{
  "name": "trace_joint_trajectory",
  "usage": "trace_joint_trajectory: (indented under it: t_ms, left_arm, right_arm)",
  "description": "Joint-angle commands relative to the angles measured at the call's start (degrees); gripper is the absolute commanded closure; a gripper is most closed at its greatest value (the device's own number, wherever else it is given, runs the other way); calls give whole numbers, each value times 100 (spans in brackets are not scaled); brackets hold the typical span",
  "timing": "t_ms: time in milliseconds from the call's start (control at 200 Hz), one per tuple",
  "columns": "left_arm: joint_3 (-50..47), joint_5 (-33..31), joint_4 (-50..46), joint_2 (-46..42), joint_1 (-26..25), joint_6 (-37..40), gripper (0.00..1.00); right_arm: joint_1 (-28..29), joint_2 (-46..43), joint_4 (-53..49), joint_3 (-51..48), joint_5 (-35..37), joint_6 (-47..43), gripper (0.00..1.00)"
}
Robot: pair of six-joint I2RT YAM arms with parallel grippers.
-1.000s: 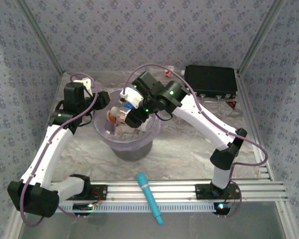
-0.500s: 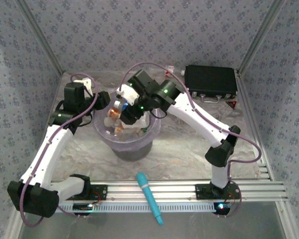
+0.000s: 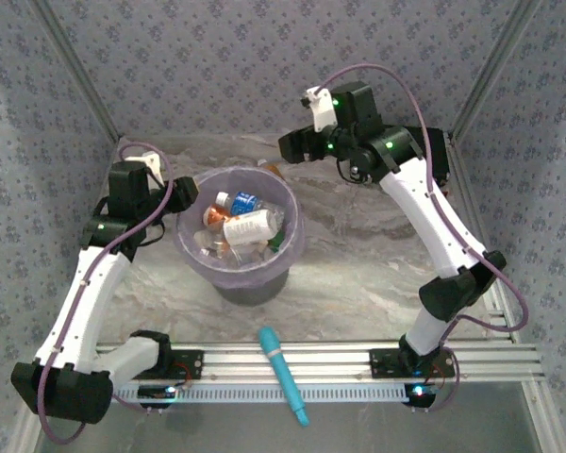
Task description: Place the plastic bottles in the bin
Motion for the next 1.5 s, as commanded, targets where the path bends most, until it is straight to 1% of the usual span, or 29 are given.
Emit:
trace_joint_trajectory:
  t_ms: [0, 70, 160, 245, 340, 470, 660, 800, 1004, 1279, 1364, 1494]
  left_arm:
    - [51, -154, -266, -34, 69, 70, 48]
    - [62, -150, -268, 8, 73, 44, 48]
    - [89, -147, -262, 62, 85, 34, 48]
    - [127, -141, -273, 111, 81, 33, 48]
    - [189, -124, -290, 160, 86, 38, 48]
    - [292, -130, -343, 212, 90, 74, 48]
    - [349, -97, -334, 263, 97, 79, 48]
    - [349, -64, -294, 288, 92, 62, 48]
    - [357, -53, -276, 296, 97, 61, 48]
    - [340, -54, -224, 318, 92, 61, 48]
    - [340, -52, -215, 335, 91, 56, 48]
    - [341, -41, -192, 345, 91, 61, 48]
  right_arm:
    - [-321, 171, 483, -463, 385, 589, 14]
    - [-514, 396, 688, -586, 377, 738, 11]
    - [-618, 953, 639, -378, 365, 726, 8]
    - [-601, 1694, 353, 119, 326, 606, 4]
    - [-559, 2562, -167, 962, 153, 515, 0]
    - [-452, 3514, -430, 1791, -37, 505, 0]
    - [-303, 4417, -585, 2583, -432, 580, 0]
    - [-224, 4766, -568, 2734, -634, 658, 0]
    - [-145, 5164, -577, 2850, -585, 800, 0]
    - [-98, 5569, -721, 2920, -134, 935, 0]
    - [-109, 5637, -776, 2899, -69, 967, 3]
    - [-133, 5569, -719, 2797, -23, 1021, 9]
